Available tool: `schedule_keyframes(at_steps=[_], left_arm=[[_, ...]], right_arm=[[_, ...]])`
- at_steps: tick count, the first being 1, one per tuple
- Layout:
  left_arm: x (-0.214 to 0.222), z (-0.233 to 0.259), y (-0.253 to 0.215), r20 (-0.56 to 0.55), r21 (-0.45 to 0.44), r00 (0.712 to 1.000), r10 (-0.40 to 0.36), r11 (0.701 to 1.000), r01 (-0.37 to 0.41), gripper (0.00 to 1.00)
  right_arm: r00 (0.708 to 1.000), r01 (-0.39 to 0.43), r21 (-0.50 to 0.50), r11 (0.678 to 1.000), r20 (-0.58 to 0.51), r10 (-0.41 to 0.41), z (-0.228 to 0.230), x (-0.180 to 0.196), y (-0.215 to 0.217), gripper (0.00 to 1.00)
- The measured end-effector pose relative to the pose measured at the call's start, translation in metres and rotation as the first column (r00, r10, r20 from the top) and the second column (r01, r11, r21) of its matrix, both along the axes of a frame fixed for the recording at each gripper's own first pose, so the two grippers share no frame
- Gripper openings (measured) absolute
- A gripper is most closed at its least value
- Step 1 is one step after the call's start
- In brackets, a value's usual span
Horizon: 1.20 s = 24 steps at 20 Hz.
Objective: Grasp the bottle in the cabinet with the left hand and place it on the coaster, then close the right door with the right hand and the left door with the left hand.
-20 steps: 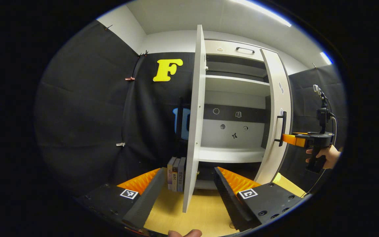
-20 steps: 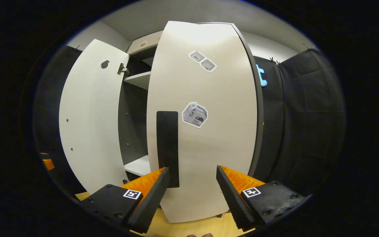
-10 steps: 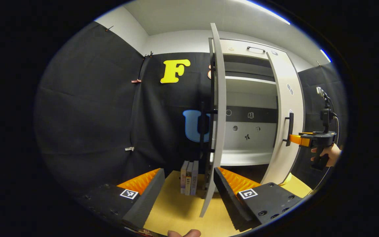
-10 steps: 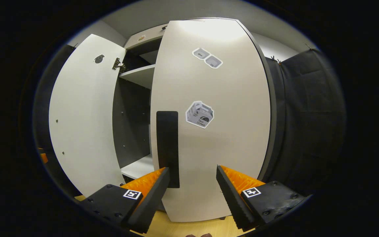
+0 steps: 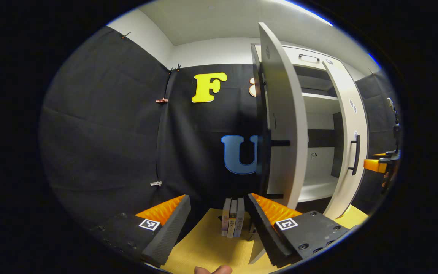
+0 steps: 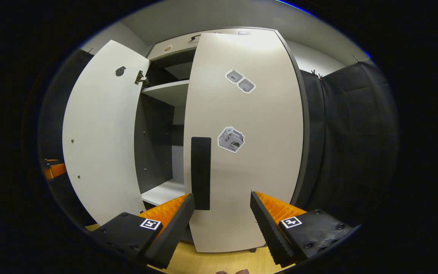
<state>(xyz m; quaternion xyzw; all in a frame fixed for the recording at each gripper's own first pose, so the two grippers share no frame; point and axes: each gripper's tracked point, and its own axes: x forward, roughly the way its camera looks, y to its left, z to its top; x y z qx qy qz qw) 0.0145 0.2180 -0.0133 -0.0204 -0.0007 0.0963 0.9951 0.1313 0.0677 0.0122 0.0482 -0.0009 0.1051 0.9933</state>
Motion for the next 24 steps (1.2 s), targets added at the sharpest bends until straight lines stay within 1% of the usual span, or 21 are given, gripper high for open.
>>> schedule_keyframes(at_steps=[2,5,6,9,10,11,13,16,20,24], left_arm=[[0.013,-0.006,-0.001,-0.005,0.007,1.000,-0.015,1.000,0.015,0.95],[0.027,-0.010,-0.015,-0.013,0.013,0.997,-0.074,0.997,0.074,0.92],[0.026,-0.009,-0.016,-0.005,0.009,0.998,-0.070,0.998,0.070,0.93],[0.019,-0.013,-0.028,-0.005,-0.031,0.997,-0.074,0.997,0.074,0.89],[0.018,-0.013,-0.035,-0.012,-0.026,0.997,-0.079,0.997,0.079,0.94],[0.016,-0.013,-0.042,-0.015,-0.008,0.996,-0.089,0.996,0.089,0.94],[0.015,-0.010,-0.064,-0.018,0.008,0.992,-0.124,0.992,0.124,0.93],[0.013,-0.008,-0.108,-0.013,-0.007,0.984,-0.175,0.985,0.175,0.93],[0.023,-0.006,-0.158,-0.014,-0.003,0.979,-0.206,0.979,0.206,0.93],[0.032,-0.002,-0.198,-0.002,-0.044,0.973,-0.231,0.972,0.231,0.95]], right_arm=[[1.000,0.007,-0.005,1.000,0.001,-0.007,0.001,-0.013,-0.009,0.98],[1.000,0.024,-0.003,1.000,-0.006,-0.024,-0.002,-0.029,-0.025,0.98],[1.000,0.029,0.001,1.000,-0.008,-0.029,-0.003,-0.035,-0.030,0.98],[0.999,0.033,0.000,0.999,-0.001,-0.033,-0.001,-0.048,-0.040,0.98],[0.999,0.034,0.000,0.999,-0.003,-0.034,-0.001,-0.051,-0.042,0.98],[0.999,0.034,0.005,0.999,-0.007,-0.034,-0.001,-0.053,-0.045,0.98],[0.999,0.031,0.016,0.999,-0.015,-0.031,-0.002,-0.058,-0.050,0.98],[0.999,0.027,0.022,0.999,-0.031,-0.027,-0.005,-0.064,-0.062,0.98],[0.999,0.036,0.027,0.999,-0.037,-0.035,-0.007,-0.069,-0.082,0.98],[0.998,0.037,0.036,0.999,-0.047,-0.035,-0.010,-0.068,-0.096,0.98]])
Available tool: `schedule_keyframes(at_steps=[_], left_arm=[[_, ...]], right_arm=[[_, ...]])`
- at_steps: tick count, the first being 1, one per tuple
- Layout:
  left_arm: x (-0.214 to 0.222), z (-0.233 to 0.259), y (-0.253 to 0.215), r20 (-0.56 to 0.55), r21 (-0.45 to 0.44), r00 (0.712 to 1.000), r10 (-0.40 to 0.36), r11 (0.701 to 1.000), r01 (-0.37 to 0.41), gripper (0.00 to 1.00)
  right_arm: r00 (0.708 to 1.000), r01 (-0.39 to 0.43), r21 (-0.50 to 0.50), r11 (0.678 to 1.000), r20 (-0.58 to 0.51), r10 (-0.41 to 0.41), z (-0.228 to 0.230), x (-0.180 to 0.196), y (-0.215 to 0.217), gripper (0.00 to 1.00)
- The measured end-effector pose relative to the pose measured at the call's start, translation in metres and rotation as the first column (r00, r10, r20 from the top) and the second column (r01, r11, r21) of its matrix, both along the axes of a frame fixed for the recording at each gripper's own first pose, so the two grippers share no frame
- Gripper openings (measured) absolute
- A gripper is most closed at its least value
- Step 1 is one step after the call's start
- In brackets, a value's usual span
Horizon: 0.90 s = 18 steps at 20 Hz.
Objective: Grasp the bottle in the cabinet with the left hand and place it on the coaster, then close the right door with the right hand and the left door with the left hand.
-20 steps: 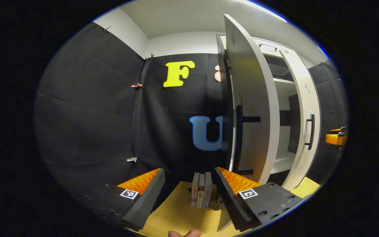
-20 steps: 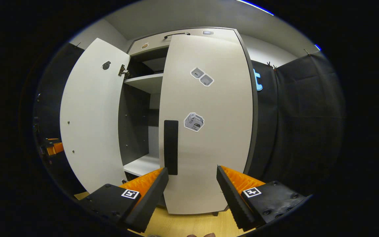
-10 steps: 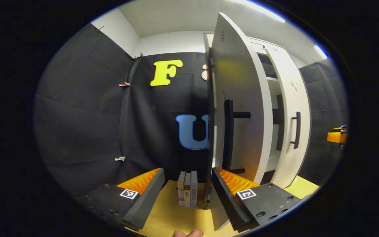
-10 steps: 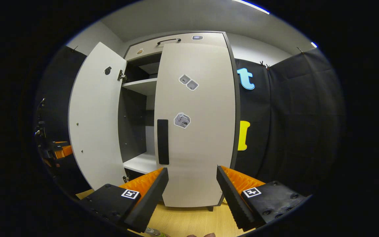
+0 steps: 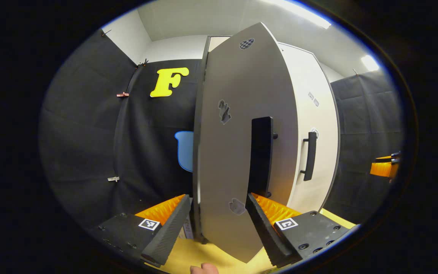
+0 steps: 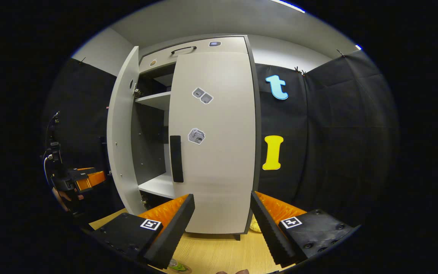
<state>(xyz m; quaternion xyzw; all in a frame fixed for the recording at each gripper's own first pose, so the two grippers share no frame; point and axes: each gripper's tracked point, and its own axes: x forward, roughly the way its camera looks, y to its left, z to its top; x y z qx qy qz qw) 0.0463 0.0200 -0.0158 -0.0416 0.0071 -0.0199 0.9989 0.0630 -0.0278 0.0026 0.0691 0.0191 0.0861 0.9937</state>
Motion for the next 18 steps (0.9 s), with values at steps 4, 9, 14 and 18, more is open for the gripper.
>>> schedule_keyframes(at_steps=[4,9,14,18], left_arm=[[0.013,-0.001,-0.018,-0.013,-0.001,1.000,-0.012,1.000,0.012,0.92],[0.024,-0.002,-0.035,-0.025,0.016,0.999,-0.019,1.000,0.020,0.92],[0.037,-0.001,-0.050,-0.028,0.020,0.999,-0.032,0.999,0.033,0.94],[0.053,-0.001,-0.061,-0.028,0.017,0.999,-0.045,0.999,0.045,0.92]], right_arm=[[1.000,-0.010,0.018,1.000,-0.002,0.010,0.001,0.007,-0.004,0.98],[1.000,-0.030,0.019,0.999,-0.002,0.030,0.001,0.016,-0.003,0.98],[0.999,-0.045,0.019,0.999,-0.004,0.045,0.000,0.025,0.000,0.98],[0.999,-0.052,0.004,0.999,-0.003,0.052,-0.002,0.030,0.000,0.98]])
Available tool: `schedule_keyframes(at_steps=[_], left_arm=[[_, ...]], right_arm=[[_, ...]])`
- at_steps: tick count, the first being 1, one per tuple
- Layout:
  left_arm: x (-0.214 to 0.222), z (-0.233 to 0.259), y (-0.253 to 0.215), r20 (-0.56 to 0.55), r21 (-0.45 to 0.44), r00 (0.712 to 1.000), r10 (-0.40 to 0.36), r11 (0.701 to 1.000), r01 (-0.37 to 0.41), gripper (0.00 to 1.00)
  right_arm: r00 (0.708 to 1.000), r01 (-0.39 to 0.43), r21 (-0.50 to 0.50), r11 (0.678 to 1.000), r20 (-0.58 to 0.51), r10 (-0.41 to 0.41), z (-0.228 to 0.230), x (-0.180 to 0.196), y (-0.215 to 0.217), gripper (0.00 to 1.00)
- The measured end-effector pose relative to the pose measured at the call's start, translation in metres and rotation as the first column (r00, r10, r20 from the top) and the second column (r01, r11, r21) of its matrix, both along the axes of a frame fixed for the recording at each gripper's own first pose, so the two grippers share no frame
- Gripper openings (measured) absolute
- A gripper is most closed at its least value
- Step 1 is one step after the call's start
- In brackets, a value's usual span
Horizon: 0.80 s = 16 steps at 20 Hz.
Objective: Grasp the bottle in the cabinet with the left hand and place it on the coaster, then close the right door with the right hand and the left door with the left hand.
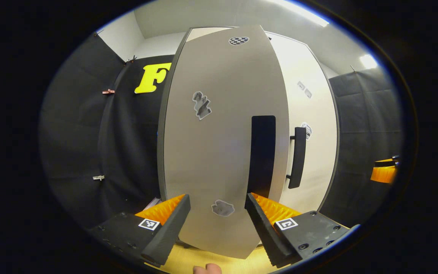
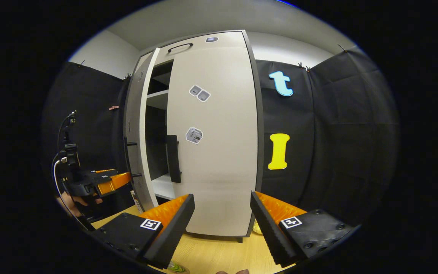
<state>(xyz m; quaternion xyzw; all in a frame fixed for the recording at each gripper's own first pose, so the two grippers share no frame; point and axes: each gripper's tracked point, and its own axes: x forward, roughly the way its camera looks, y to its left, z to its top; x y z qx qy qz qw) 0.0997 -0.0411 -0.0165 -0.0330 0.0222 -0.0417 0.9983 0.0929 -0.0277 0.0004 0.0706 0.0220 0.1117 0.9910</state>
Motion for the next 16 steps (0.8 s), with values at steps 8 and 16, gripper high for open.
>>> schedule_keyframes(at_steps=[8,16], left_arm=[[0.016,0.000,-0.009,-0.005,-0.018,1.000,-0.009,1.000,0.009,0.95],[-0.004,0.013,-0.013,0.006,0.021,1.000,-0.005,1.000,0.005,0.92]], right_arm=[[1.000,0.008,-0.005,1.000,-0.004,-0.008,-0.005,0.013,-0.008,0.98],[1.000,0.017,-0.002,1.000,0.005,-0.017,-0.001,0.008,-0.008,0.98]])
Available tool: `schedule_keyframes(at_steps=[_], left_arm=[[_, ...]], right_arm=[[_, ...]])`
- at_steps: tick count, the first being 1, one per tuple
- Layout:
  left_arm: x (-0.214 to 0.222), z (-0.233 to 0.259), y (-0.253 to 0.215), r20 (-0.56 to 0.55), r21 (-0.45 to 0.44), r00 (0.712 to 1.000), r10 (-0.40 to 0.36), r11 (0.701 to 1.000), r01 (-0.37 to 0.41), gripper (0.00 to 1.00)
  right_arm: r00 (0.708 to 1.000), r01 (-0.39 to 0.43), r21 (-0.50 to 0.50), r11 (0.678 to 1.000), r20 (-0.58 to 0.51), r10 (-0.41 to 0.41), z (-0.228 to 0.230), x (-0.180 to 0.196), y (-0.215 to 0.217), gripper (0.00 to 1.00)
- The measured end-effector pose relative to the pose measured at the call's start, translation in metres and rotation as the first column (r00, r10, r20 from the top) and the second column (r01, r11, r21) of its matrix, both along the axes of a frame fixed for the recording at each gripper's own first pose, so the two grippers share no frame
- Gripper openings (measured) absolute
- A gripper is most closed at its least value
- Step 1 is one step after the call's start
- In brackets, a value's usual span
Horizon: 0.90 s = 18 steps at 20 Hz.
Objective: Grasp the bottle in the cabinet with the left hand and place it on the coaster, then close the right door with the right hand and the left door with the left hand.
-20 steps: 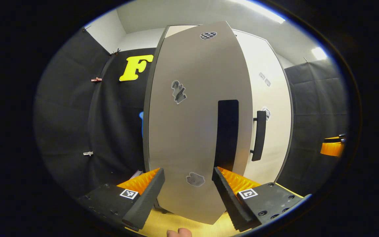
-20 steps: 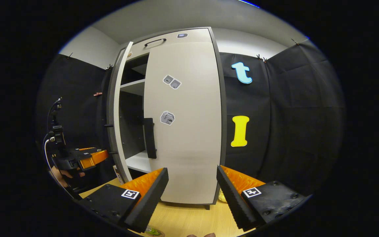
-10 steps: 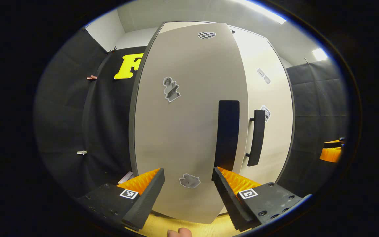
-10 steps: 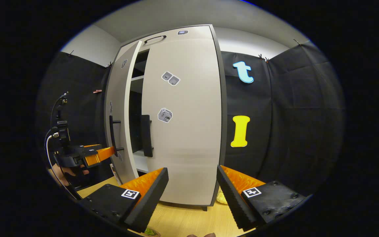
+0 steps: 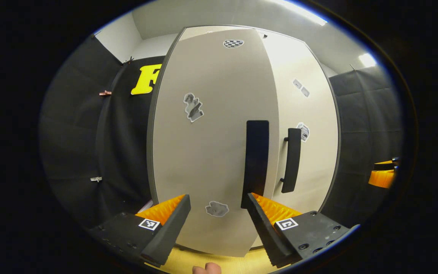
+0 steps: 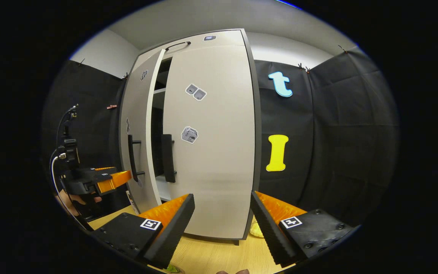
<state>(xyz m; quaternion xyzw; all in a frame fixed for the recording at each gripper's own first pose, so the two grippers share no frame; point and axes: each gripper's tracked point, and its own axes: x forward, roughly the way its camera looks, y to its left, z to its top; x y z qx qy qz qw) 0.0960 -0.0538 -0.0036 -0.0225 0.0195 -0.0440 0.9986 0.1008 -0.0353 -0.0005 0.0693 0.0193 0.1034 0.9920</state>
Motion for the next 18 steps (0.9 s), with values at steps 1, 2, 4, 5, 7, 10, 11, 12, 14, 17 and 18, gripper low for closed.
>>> schedule_keyframes(at_steps=[1,2,4,5,7,10,11,12,14,17,18], left_arm=[[-0.005,0.002,0.001,0.000,0.001,1.000,0.000,1.000,0.000,0.95],[-0.013,0.002,0.003,0.000,-0.002,1.000,0.001,1.000,-0.001,0.95],[-0.028,0.003,0.009,-0.007,-0.011,1.000,0.004,1.000,-0.004,0.95],[-0.034,0.004,0.012,-0.010,-0.018,1.000,0.005,1.000,-0.005,0.95],[-0.049,0.008,0.019,-0.007,-0.030,1.000,0.010,0.999,-0.010,0.95],[-0.072,0.017,0.032,0.008,-0.019,1.000,0.023,1.000,-0.023,0.95],[-0.079,0.019,0.036,0.010,-0.010,1.000,0.029,1.000,-0.029,0.95],[-0.086,0.020,0.040,0.010,-0.001,0.999,0.035,0.999,-0.035,0.95],[-0.099,0.021,0.047,0.005,0.016,0.999,0.044,0.999,-0.044,0.95],[-0.116,0.026,0.054,0.017,0.028,0.999,0.044,0.999,-0.045,0.97],[-0.122,0.026,0.055,0.017,0.027,0.999,0.043,0.999,-0.044,0.95]], right_arm=[[1.000,0.008,-0.001,1.000,0.002,-0.008,0.001,-0.002,-0.001,0.98],[1.000,0.017,-0.002,1.000,0.006,-0.016,0.003,-0.004,-0.002,0.98],[0.999,0.041,-0.002,0.999,0.008,-0.041,0.005,-0.008,-0.004,0.98],[0.999,0.048,0.000,0.999,0.008,-0.048,0.006,-0.011,-0.003,0.98],[0.999,0.052,0.006,0.999,0.012,-0.052,0.009,-0.018,-0.002,0.98],[0.998,0.056,0.003,0.998,0.022,-0.056,0.013,-0.029,0.002,0.98],[0.998,0.057,0.001,0.998,0.025,-0.057,0.015,-0.033,0.003,0.98],[0.998,0.060,-0.001,0.998,0.029,-0.060,0.016,-0.037,0.005,0.98],[0.997,0.066,-0.008,0.998,0.040,-0.066,0.019,-0.045,0.007,0.98],[0.996,0.067,-0.001,0.998,0.056,-0.067,0.025,-0.058,0.012,0.98],[0.996,0.071,0.001,0.997,0.060,-0.071,0.027,-0.062,0.013,0.98]])
